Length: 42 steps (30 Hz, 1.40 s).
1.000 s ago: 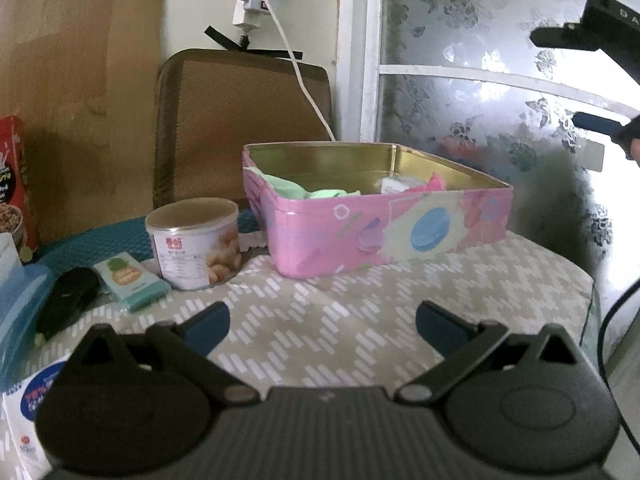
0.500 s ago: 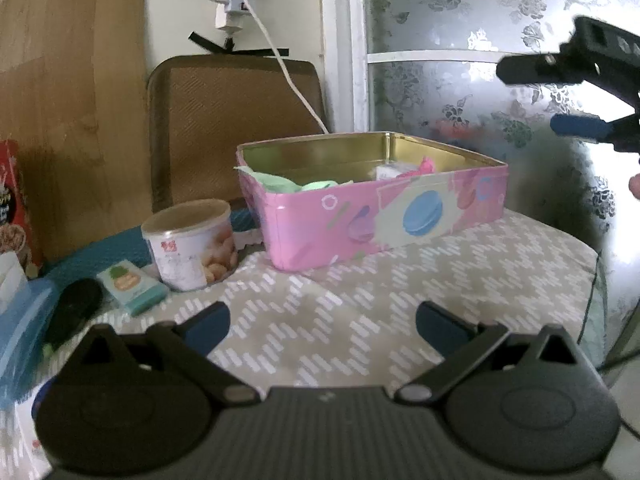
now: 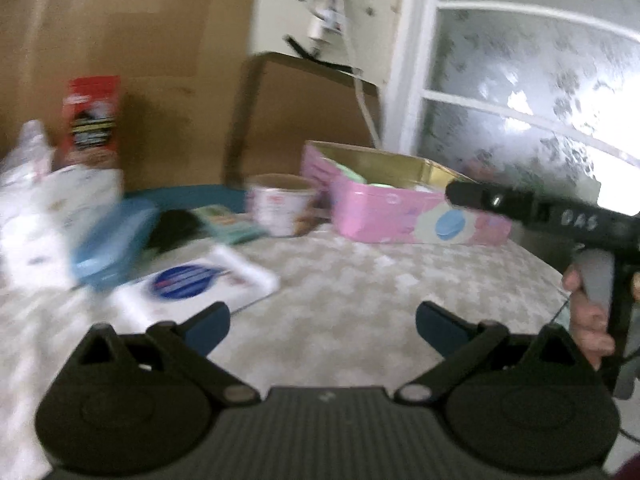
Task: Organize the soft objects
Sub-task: 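Move the left gripper toward the white wet-wipe packet on the cloth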
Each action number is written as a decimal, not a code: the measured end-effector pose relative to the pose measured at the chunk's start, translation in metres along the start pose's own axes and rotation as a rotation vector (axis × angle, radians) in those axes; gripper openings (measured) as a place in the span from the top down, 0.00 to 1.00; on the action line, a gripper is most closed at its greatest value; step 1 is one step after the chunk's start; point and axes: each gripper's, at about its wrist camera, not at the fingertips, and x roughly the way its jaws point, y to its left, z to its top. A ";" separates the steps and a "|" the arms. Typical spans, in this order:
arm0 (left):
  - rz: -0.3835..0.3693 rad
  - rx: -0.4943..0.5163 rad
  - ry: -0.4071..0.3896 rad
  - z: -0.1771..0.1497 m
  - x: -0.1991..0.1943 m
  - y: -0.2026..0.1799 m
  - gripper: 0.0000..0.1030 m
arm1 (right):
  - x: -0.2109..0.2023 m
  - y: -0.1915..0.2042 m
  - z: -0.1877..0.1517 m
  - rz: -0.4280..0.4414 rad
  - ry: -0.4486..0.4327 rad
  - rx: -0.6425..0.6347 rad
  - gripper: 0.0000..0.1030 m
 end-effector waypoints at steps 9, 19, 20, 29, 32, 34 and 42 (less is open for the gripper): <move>0.171 -0.201 -0.018 -0.014 -0.049 0.071 0.00 | 0.030 0.069 -0.012 0.318 0.147 -0.080 0.18; 0.286 -0.374 0.018 -0.019 -0.047 0.111 0.04 | 0.121 0.098 -0.004 0.398 0.408 -0.003 0.31; 0.299 -0.371 0.023 -0.021 -0.045 0.111 0.05 | 0.128 0.092 -0.005 0.390 0.429 0.052 0.39; 0.335 -0.300 0.013 -0.026 -0.042 0.102 0.03 | 0.122 0.073 -0.023 0.428 0.511 0.211 0.86; 0.335 -0.294 0.015 -0.026 -0.042 0.101 0.02 | 0.109 0.069 -0.028 0.473 0.546 0.214 0.96; 0.339 -0.282 0.027 -0.025 -0.040 0.099 0.01 | 0.092 0.067 -0.031 0.493 0.545 0.191 0.96; 0.375 -0.217 0.110 -0.017 -0.029 0.088 0.00 | 0.049 0.051 -0.032 0.437 0.477 0.096 0.96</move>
